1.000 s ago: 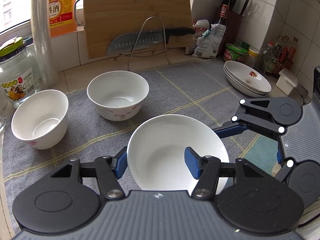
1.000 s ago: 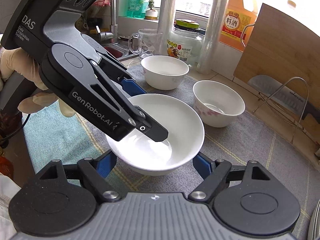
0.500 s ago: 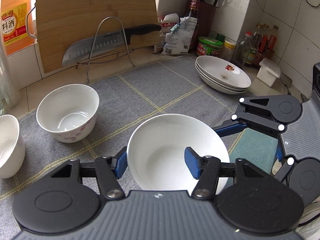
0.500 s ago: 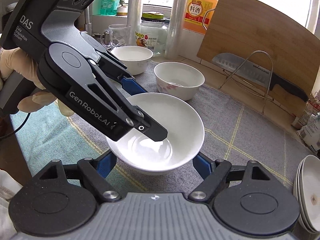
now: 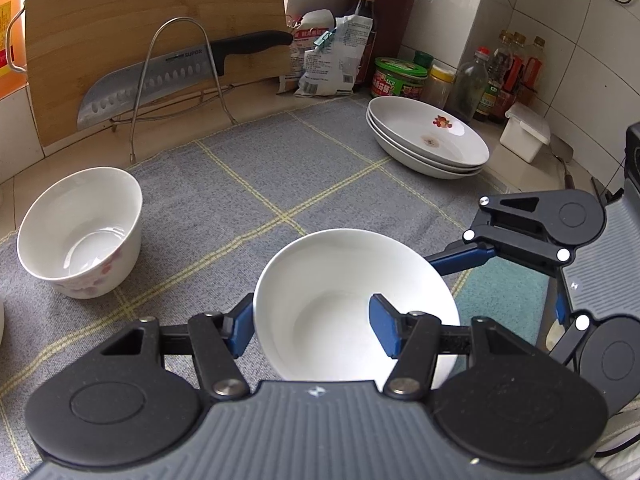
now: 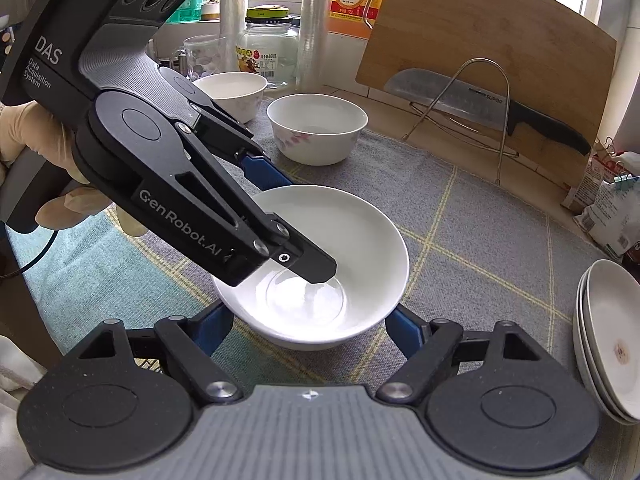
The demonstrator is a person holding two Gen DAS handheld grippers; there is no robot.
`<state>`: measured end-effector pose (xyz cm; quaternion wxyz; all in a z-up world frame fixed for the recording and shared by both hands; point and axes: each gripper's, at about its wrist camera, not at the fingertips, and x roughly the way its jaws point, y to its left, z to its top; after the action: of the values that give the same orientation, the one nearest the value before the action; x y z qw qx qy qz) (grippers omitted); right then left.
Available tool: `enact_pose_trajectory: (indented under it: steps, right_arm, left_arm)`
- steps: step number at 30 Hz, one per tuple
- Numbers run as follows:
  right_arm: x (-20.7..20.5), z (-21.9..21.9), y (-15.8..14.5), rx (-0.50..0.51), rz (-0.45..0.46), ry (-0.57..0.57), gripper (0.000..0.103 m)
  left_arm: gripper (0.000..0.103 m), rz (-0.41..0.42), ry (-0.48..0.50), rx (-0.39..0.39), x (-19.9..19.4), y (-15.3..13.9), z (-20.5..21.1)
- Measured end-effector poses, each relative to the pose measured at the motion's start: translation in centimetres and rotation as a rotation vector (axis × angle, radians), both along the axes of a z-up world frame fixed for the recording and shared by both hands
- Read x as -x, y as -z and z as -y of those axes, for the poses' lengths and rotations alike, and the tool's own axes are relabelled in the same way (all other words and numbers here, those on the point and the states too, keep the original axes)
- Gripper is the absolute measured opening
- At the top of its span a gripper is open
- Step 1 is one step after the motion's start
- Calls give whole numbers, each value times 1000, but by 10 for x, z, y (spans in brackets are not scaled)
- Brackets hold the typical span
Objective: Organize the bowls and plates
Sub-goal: 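Lift the bowl with the left gripper and carry it toward the plate stack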
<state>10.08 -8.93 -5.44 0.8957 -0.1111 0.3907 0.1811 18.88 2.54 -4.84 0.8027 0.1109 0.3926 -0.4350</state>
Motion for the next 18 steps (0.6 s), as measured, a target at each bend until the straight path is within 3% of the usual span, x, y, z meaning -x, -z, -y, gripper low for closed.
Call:
enact_pose_trajectory:
  steps: [14, 16, 18]
  right_arm:
    - [-2, 4, 4, -8, -23, 5, 86]
    - [-3, 4, 4, -9, -25, 5, 87]
    - [-4, 3, 4, -8, -24, 0, 88]
  left_arm:
    - [59, -10, -6, 6, 0, 4, 3]
    - [65, -15, -1, 11, 0, 5, 2]
    - [80, -7, 0, 17, 1, 4, 2]
